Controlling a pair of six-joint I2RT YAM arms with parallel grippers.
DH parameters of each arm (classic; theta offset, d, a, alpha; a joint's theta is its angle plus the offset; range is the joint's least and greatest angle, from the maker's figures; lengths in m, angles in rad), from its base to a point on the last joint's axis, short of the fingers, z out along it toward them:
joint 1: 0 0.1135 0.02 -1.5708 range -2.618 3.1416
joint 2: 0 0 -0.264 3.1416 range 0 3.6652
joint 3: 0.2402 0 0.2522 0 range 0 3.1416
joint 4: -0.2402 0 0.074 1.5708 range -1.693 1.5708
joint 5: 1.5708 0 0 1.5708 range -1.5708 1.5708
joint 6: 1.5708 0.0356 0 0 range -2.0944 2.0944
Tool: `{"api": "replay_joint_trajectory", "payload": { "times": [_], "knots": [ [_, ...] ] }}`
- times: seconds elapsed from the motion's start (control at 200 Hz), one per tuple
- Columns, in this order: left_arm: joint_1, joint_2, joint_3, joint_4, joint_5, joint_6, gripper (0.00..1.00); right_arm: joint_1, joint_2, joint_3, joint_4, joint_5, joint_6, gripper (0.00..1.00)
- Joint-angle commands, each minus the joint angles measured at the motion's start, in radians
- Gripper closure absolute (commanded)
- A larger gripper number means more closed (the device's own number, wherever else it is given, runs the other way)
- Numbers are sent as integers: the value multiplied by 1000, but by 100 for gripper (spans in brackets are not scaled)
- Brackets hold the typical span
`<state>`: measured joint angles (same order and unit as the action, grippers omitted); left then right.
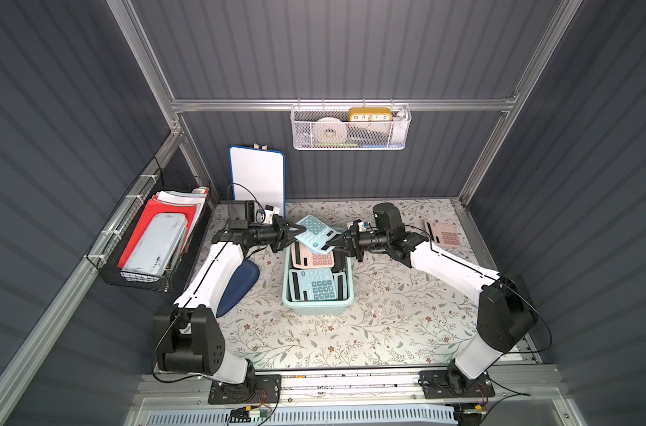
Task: Put the calculator in the storage box
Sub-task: Place the calculator in the storage box.
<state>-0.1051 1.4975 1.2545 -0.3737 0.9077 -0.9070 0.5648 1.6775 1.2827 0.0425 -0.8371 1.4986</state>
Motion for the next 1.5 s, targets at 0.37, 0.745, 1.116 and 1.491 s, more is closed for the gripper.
{"api": "replay_joint_trajectory", "payload": {
  "times": [0.37, 0.745, 1.116, 1.491],
  "knots": [
    [-2, -70, -9, -63, -42, 74, 6, 20, -96, -19, -234, 126, -97, 100],
    [7, -44, 95, -351, -177, 265, 1, 6, -97, 30, -433, 109, -236, 100],
    [21, -54, 122, -430, -236, 334, 1, -22, -157, 50, -596, 106, -354, 100],
    [25, -55, 141, -436, -252, 343, 1, -28, -128, 148, -819, 113, -526, 100]
  ]
}}
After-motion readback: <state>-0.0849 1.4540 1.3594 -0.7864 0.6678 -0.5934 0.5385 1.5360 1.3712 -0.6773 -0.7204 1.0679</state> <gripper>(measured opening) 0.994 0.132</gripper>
